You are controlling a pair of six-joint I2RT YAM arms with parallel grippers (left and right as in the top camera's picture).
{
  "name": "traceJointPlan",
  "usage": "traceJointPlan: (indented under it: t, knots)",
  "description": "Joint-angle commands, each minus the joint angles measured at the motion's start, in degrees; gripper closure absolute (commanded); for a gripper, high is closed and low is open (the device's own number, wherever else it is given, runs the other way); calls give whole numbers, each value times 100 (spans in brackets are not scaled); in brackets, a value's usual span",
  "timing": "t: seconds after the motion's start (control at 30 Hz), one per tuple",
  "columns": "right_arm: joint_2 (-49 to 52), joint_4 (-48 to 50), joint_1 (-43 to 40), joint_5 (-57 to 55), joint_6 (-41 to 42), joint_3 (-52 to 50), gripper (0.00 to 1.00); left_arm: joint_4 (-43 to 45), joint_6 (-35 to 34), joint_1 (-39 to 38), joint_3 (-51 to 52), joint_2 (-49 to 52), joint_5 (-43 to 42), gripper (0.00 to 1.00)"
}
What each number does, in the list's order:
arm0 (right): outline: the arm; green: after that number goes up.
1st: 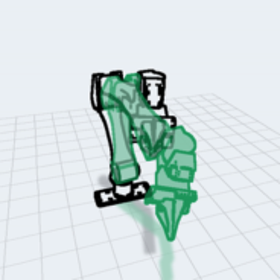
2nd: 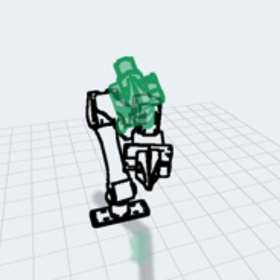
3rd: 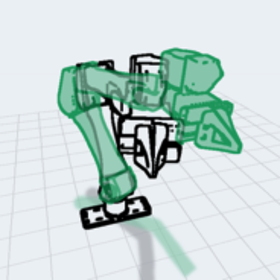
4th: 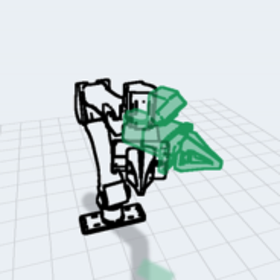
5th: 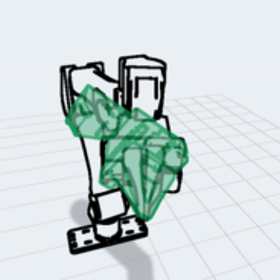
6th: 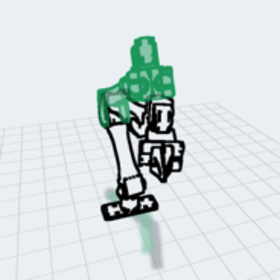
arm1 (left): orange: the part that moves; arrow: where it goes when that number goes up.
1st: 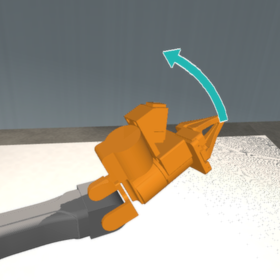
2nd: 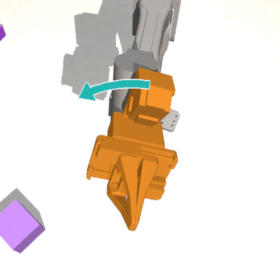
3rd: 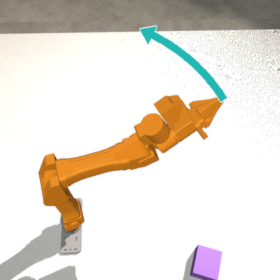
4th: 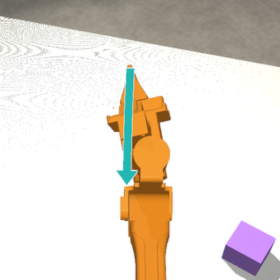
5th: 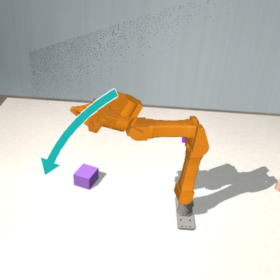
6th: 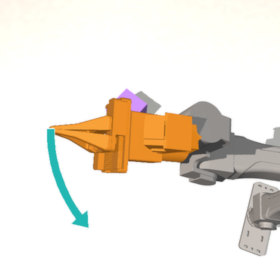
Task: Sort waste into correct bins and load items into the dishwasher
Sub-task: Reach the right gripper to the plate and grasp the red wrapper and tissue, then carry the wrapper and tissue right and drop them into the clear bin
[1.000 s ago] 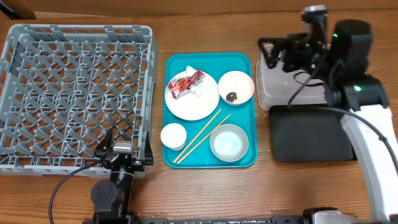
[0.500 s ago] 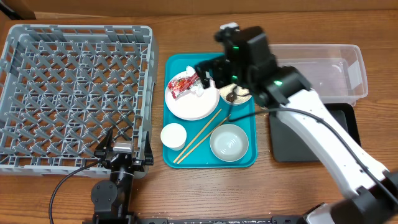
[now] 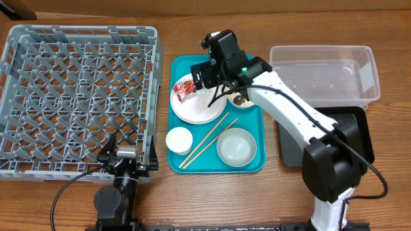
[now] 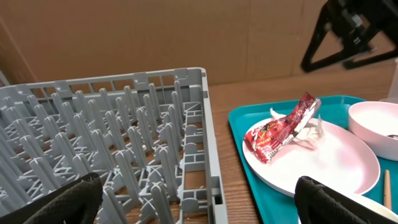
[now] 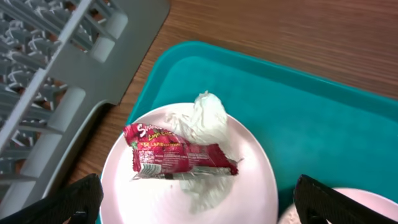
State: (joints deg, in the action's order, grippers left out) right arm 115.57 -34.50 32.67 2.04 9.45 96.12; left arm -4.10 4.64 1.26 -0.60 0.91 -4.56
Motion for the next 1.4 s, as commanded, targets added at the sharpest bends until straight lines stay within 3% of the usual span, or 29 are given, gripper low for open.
traceJointPlan:
  t: [0.0, 0.3, 0.77, 0.87, 0.97, 1.1, 1.37]
  knots:
    - [328, 127, 28, 146, 61, 157, 0, 4, -37, 33, 33, -59, -59, 0]
    - [896, 361, 39, 61, 264, 155, 0, 4, -37, 33, 33, -59, -59, 0]
    - [1526, 520, 114, 63, 435, 151, 18, 4, -37, 33, 33, -59, -59, 0]
    - [1532, 560, 114, 63, 435, 151, 28, 7, -37, 33, 33, -59, -59, 0]
    - [1532, 577, 114, 63, 437, 151, 50, 4, -37, 33, 33, -59, -59, 0]
    - [1532, 579, 114, 63, 435, 151, 67, 4, -37, 33, 33, -59, -57, 0]
    - [1405, 546, 114, 63, 433, 205, 88, 4, -37, 33, 33, -59, -59, 0]
